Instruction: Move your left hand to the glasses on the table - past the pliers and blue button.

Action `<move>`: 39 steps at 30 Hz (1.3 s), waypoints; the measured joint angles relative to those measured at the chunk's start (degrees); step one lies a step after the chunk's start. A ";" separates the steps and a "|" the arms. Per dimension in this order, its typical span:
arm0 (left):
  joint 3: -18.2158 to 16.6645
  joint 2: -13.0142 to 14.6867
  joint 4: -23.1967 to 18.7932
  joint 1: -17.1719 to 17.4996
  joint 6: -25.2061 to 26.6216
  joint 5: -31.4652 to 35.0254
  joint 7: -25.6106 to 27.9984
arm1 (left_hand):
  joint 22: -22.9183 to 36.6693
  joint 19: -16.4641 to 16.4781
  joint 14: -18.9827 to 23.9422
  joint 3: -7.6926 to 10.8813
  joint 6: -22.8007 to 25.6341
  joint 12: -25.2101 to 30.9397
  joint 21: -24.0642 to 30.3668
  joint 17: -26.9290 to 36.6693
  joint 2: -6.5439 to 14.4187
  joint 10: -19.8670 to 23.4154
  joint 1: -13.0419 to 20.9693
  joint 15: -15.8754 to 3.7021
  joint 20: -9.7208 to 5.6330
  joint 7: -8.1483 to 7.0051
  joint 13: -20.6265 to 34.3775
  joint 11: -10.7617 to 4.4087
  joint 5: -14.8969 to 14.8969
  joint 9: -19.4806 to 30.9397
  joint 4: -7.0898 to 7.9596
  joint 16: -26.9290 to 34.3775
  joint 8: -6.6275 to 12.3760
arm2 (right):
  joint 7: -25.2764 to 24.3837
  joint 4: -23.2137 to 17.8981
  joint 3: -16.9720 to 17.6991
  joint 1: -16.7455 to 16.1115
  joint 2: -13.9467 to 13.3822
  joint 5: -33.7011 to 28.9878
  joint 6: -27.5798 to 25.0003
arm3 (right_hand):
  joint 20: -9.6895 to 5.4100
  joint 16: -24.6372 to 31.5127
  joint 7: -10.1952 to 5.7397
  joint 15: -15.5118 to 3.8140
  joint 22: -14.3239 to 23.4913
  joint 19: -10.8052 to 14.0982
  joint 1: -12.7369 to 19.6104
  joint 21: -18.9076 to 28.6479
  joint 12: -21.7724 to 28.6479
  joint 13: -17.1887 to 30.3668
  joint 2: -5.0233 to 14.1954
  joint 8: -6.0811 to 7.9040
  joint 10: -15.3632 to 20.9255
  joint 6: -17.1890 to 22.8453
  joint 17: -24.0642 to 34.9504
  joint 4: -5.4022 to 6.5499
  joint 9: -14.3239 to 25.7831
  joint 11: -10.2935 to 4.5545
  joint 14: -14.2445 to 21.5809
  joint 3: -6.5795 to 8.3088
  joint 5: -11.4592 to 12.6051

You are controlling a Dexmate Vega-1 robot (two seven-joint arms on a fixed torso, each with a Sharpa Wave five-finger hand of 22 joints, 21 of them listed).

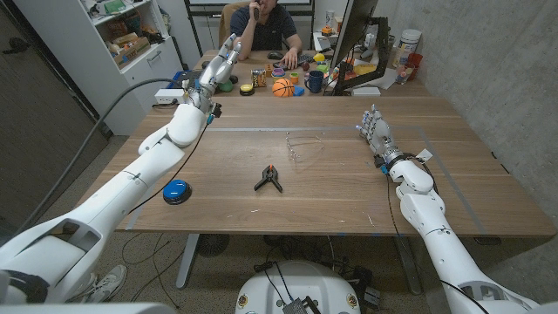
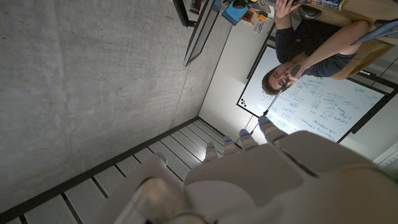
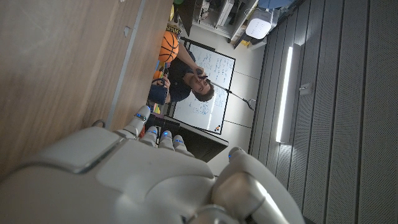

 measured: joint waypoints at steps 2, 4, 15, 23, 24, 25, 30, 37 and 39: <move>0.63 0.25 -0.61 -0.54 0.99 1.63 -0.33 | 0.00 -0.05 0.20 0.14 0.07 0.00 -0.22 0.00 0.00 0.00 0.00 0.20 0.05 -0.35 0.00 0.00 0.00 0.00 -0.14 -0.02 0.00 | 0.12 0.03 0.02 0.00 0.02 0.01 0.13 | 0.00 0.00 0.00 0.00 0.00 0.00 0.00 0.00 0.00 0.00 0.00 0.00 0.00 0.00 0.00 0.00 0.00 0.00 0.00 0.00 0.00; 1.27 0.52 -1.18 -1.06 1.91 3.21 -0.74 | 0.00 -0.64 0.20 0.14 0.03 0.00 -0.43 0.00 0.40 0.00 0.40 0.20 0.21 -1.21 0.00 0.00 0.21 0.00 -0.14 -0.02 0.00 | 0.24 0.04 0.06 0.00 0.05 0.07 0.31 | 0.00 0.00 0.00 0.00 0.00 0.00 0.00 0.00 0.00 0.00 0.00 0.00 0.00 0.00 0.00 0.00 0.00 0.00 0.00 0.00 0.00; 5.06 1.78 -3.13 -4.25 5.89 9.87 -5.32 | 0.14 -2.67 0.25 -0.51 -0.24 0.00 -1.28 0.15 0.07 0.02 1.88 1.43 2.06 -4.29 -0.01 0.67 1.92 0.30 -0.78 -0.05 0.00 | 0.73 -0.20 0.09 -0.18 0.08 0.34 1.05 | 0.00 0.00 0.00 0.00 0.00 0.00 0.00 -0.20 0.00 0.00 0.00 0.00 0.20 0.00 0.00 0.00 0.00 0.20 0.00 0.00 0.00; 7.57 2.37 -3.95 -6.05 7.94 14.23 -9.17 | 0.15 -2.98 0.25 -0.74 -0.33 0.00 -1.28 0.14 0.07 0.02 2.94 1.43 1.94 -4.37 -0.01 0.66 2.73 0.30 -1.01 -0.46 0.00 | 0.84 -0.99 0.07 -0.70 0.04 0.48 1.35 | 0.00 0.00 0.00 0.00 -0.01 0.00 0.00 -0.42 0.00 0.00 0.00 0.00 0.20 0.00 0.00 0.00 0.00 0.20 0.00 0.00 0.00; 7.57 2.37 -3.95 -6.05 8.01 14.42 -9.35 | 0.15 -2.98 0.25 -0.72 -0.33 0.00 -1.28 0.14 -0.01 0.02 3.21 1.43 1.94 -4.38 -0.01 0.66 2.95 0.29 -1.03 -0.46 0.00 | 0.85 -1.08 0.06 -0.76 0.02 0.50 1.38 | 0.00 0.00 -0.01 0.00 -0.01 0.00 0.00 -0.42 0.00 0.00 0.00 0.00 0.20 0.00 0.00 0.00 0.00 0.20 0.00 0.00 0.00; 7.98 2.47 -4.09 -6.31 8.25 14.99 -9.92 | 0.15 -2.98 0.25 -0.56 -0.33 0.00 -1.45 0.14 0.07 0.02 3.39 1.43 1.94 -4.37 -0.01 0.66 3.16 0.29 -1.19 -0.46 0.00 | 0.85 -1.12 0.06 -0.79 0.02 0.50 1.38 | 0.00 0.00 -0.01 0.00 -0.01 0.00 0.00 -0.42 0.00 0.00 0.00 0.00 0.20 0.00 0.00 0.00 0.00 0.20 0.00 0.00 0.00; 9.26 2.71 -4.52 -7.07 9.16 17.39 -12.04 | -0.01 -3.17 0.25 -0.62 -0.01 0.00 -1.49 0.14 -0.20 0.02 4.57 1.43 1.75 -4.69 -0.01 0.66 3.81 0.29 -1.83 -0.46 0.00 | 0.87 -1.60 0.03 -1.12 -0.07 0.57 1.46 | 0.00 0.00 -0.01 0.00 -0.01 0.00 0.00 -0.55 0.00 0.00 0.00 0.00 0.20 0.00 0.00 0.00 0.00 0.19 0.00 0.00 0.00; 11.23 2.83 -5.07 -8.03 10.08 20.63 -14.58 | -0.01 -3.18 0.24 -0.50 -0.01 0.00 -1.49 0.14 -0.15 0.02 5.74 1.43 1.74 -4.69 -0.01 0.66 4.66 0.29 -2.67 -0.46 0.00 | 0.89 -2.38 -0.04 -1.69 -0.18 0.70 1.55 | 0.00 0.00 -0.01 0.00 -0.01 0.00 0.00 -0.64 0.00 0.00 0.00 0.00 0.41 0.00 0.00 0.00 0.00 -0.02 0.00 0.00 0.00; 11.73 2.84 -5.11 -8.29 10.23 21.53 -15.34 | -0.01 -3.18 0.24 -0.49 -0.01 0.06 -1.49 0.14 -0.15 0.02 6.18 1.43 1.74 -4.68 -0.02 0.66 4.66 0.29 -2.67 -0.46 0.00 | 0.89 -2.57 -0.04 -1.84 -0.19 0.74 1.59 | 0.00 0.00 -0.01 0.00 -0.01 0.00 0.00 -0.64 0.00 0.00 0.00 0.00 0.41 0.00 0.00 0.00 0.00 -0.02 0.00 0.00 0.00</move>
